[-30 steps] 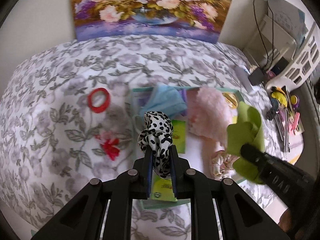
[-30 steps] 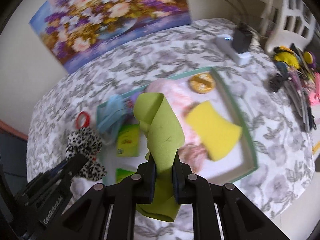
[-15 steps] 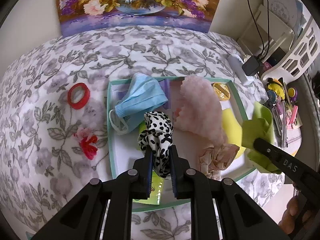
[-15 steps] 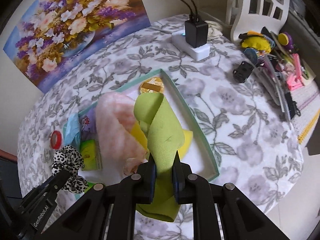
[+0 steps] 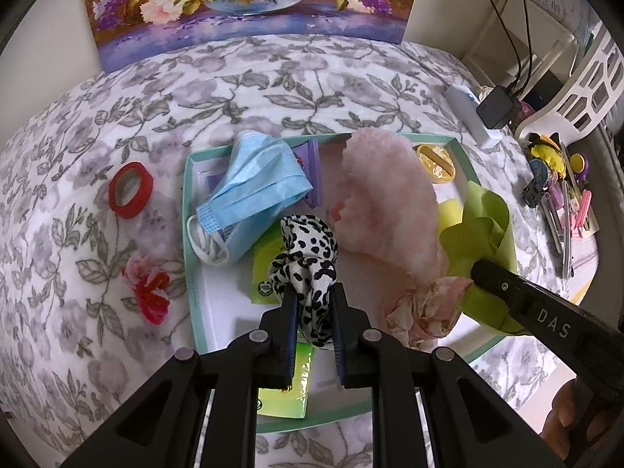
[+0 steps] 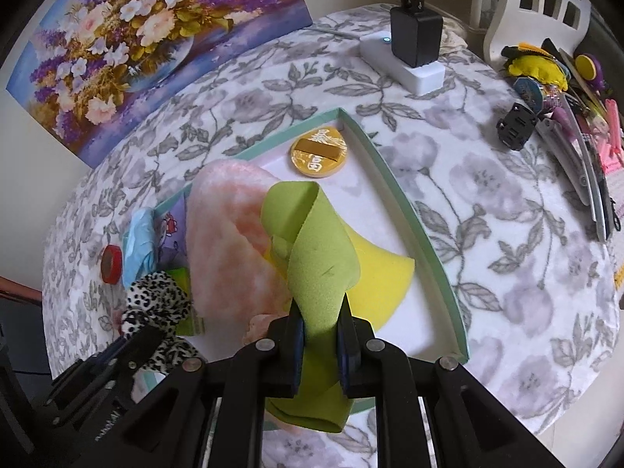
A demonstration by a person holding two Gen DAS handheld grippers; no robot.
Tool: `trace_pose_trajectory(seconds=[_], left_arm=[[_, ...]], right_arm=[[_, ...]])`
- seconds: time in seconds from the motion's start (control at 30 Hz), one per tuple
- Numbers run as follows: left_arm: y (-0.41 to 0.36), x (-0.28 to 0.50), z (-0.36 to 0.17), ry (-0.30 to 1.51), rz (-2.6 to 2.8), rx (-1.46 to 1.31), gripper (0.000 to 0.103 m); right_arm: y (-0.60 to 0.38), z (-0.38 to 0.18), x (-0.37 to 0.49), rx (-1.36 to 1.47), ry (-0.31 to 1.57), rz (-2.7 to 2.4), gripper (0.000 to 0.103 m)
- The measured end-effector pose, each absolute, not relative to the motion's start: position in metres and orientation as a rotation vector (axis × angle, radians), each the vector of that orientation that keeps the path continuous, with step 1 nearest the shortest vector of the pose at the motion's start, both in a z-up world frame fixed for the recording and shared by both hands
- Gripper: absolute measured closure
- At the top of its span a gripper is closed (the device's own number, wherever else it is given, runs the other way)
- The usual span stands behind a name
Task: Organize soft objects
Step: 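Carry the leopard scrunchie and lime-green cloth into the tray and release both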
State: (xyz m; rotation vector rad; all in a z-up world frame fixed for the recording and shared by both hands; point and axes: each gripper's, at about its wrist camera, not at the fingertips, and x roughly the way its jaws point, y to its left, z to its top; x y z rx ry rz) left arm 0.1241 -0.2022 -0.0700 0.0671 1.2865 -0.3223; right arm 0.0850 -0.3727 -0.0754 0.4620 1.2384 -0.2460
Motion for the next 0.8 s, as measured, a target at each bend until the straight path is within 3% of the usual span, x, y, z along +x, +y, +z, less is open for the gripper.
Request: trace_pose_trajectory(seconds=[0.27, 0.33, 0.4, 0.63, 0.73, 0.8], left_arm=[[-0.207, 0.127, -0.077, 1.298, -0.322, 0.074, 0.084], [-0.207, 0.128, -0.078, 1.307, -0.321, 0.066, 0.076], [-0.206, 0.128, -0.078, 1.315, -0.316, 0.056, 0.058], [-0.201, 0.130, -0.072, 1.317, -0.298, 0.026, 0.040], [-0.198, 0.131, -0.069, 1.304, -0.279, 0.034, 0.039], [-0.196, 0.132, -0.067, 1.299, -0.268, 0.034, 0.038]], right_arm=[[-0.368, -0.075, 0.090, 0.456, 1.236, -0.230, 0.088], [-0.367, -0.075, 0.090, 0.455, 1.240, -0.229, 0.087], [-0.367, -0.074, 0.091, 0.449, 1.242, -0.230, 0.086], [-0.366, -0.066, 0.090, 0.440, 1.240, -0.243, 0.085], [-0.368, -0.064, 0.089, 0.450, 1.241, -0.249, 0.078], [-0.370, -0.063, 0.088, 0.453, 1.238, -0.251, 0.062]])
